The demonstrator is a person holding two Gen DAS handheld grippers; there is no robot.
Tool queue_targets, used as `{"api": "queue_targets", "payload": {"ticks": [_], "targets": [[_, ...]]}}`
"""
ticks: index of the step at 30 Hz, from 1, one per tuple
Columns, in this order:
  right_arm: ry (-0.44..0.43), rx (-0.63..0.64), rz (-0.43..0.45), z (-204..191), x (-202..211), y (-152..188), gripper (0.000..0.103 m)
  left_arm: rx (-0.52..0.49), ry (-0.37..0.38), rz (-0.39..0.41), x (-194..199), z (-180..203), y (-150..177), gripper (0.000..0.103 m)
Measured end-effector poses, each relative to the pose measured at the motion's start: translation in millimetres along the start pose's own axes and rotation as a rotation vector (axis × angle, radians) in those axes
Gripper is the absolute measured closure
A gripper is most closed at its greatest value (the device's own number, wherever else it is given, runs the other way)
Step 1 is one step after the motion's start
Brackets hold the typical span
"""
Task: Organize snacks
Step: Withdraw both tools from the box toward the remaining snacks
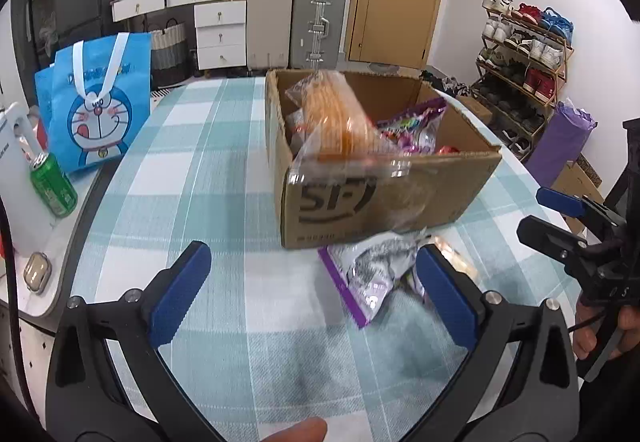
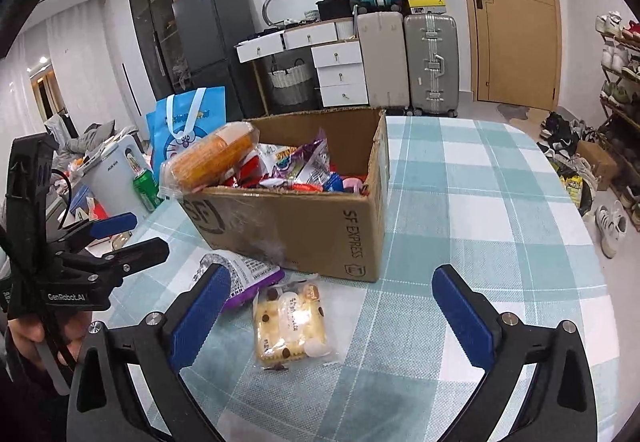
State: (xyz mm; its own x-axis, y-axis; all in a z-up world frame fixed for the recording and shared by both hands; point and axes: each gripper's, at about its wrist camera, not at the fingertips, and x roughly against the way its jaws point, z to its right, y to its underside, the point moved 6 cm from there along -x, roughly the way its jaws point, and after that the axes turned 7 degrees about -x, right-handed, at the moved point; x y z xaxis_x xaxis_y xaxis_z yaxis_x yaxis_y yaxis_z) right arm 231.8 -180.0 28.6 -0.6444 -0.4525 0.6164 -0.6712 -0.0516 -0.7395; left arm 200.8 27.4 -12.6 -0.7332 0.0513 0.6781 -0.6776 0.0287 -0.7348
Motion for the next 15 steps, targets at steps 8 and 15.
{"api": "queue_targets", "payload": {"ticks": [8,15], "targets": [[0.002,0.058,-0.102,-6.4,-25.3,23.8,0.001,-0.010,-0.046,-0.044,-10.1,-12.4,23.6,0.001],[0.042,0.082,-0.181,-7.2,-52.6,44.9,0.001,0.003,-0.038,-0.068,-21.8,-14.6,24.4,0.001]]}}
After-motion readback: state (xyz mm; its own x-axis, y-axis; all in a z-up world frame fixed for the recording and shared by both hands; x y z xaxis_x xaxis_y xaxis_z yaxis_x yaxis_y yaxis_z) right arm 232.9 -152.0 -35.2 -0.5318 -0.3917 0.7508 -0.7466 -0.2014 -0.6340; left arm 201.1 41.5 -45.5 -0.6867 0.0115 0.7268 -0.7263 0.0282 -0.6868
